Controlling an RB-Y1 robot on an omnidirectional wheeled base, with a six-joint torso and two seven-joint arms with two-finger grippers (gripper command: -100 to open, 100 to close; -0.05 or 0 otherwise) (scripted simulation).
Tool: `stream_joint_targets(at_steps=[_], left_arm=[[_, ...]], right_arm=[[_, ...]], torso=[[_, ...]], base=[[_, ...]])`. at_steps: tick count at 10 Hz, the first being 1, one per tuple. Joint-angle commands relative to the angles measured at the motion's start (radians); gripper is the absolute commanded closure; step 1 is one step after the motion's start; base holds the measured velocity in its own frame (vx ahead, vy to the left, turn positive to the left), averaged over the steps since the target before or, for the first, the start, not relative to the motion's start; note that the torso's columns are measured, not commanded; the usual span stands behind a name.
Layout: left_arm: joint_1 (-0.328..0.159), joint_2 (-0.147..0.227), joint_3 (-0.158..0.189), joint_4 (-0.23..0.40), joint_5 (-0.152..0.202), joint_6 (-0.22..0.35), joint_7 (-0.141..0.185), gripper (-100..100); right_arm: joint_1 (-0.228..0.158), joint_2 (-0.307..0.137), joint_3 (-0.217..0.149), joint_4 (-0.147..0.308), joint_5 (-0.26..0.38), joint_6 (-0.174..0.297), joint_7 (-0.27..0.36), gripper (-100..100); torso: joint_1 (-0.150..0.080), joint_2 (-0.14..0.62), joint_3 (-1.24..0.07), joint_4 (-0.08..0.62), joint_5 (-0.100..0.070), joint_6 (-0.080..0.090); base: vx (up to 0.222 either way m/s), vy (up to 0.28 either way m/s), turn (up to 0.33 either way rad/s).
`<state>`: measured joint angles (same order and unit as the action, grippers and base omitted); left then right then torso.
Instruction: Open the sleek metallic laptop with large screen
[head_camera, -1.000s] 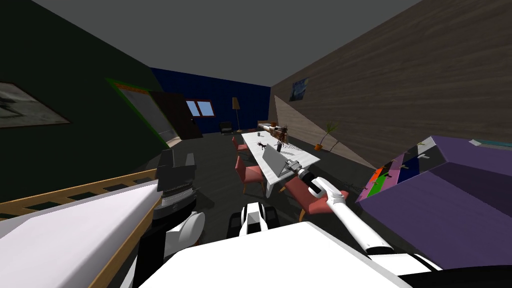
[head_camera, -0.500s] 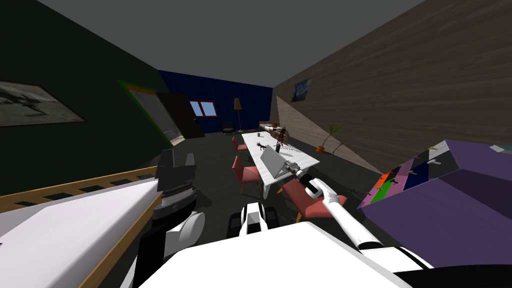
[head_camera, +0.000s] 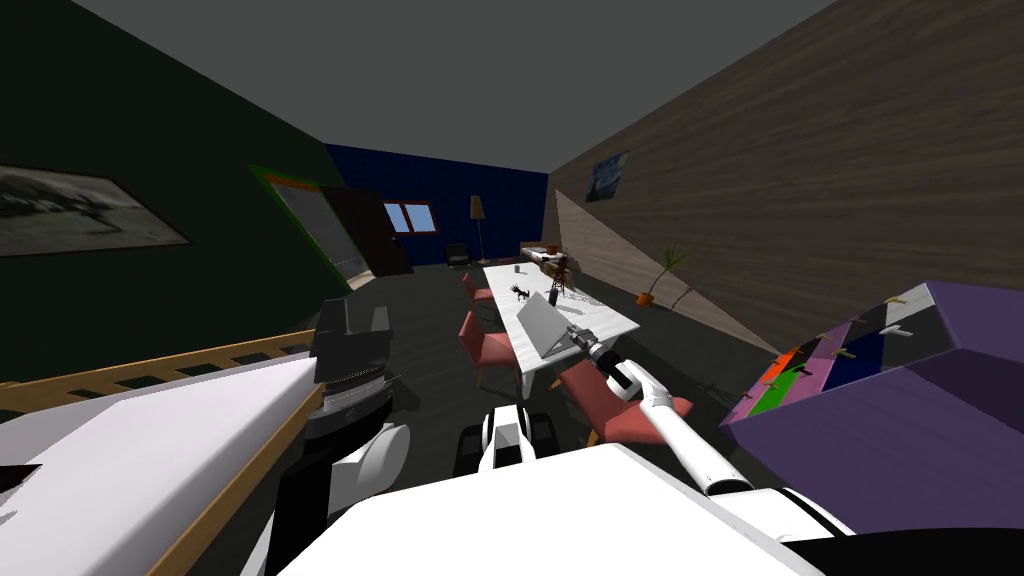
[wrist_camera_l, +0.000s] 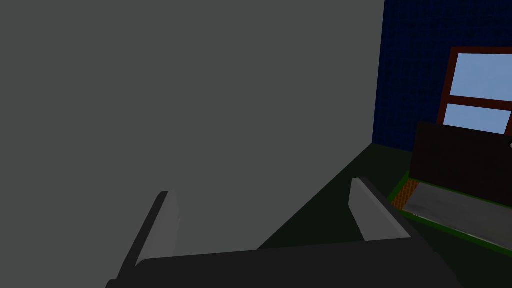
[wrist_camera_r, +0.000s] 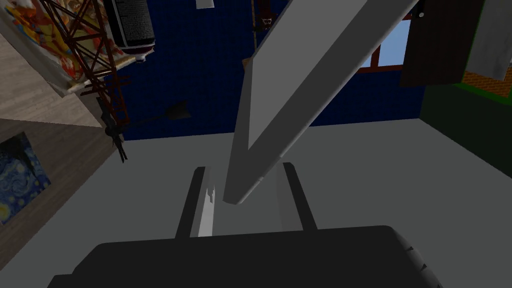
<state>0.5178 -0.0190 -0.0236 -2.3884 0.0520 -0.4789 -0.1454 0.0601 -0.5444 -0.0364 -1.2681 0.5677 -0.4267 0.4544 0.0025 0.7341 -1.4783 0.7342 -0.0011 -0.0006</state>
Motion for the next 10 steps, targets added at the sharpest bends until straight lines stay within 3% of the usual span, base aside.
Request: stream_joint_targets(at_steps=[1, 7, 9, 10], left_arm=[[0.000, 0.000, 0.000, 0.000, 0.000, 0.000, 0.000, 0], [0.000, 0.000, 0.000, 0.000, 0.000, 0.000, 0.000, 0], [0.000, 0.000, 0.000, 0.000, 0.000, 0.000, 0.000, 0], [0.000, 0.000, 0.000, 0.000, 0.000, 0.000, 0.000, 0]], right_arm=[[0.001, 0.044, 0.007, 0.037, -0.024, -0.023, -0.011, 100], [0.006, 0.174, 0.026, 0.149, -0.096, -0.091, -0.042, 100], [0.007, 0.196, 0.030, 0.167, -0.108, -0.102, -0.047, 100], [-0.019, 0.156, 0.025, 0.153, -0.109, -0.071, -0.074, -100]], torso=[[-0.002, 0.002, 0.001, 0.000, -0.001, -0.001], [-0.002, -0.002, -0.001, -0.002, -0.004, -0.004], [0.002, 0.001, 0.001, -0.001, -0.001, -0.002], [0.003, 0.001, 0.001, 0.000, 0.000, -0.003]], base=[[0.022, -0.129, 0.026], [0.030, -0.142, 0.027], [0.016, -0.086, 0.013], [-0.038, -0.021, 0.072]])
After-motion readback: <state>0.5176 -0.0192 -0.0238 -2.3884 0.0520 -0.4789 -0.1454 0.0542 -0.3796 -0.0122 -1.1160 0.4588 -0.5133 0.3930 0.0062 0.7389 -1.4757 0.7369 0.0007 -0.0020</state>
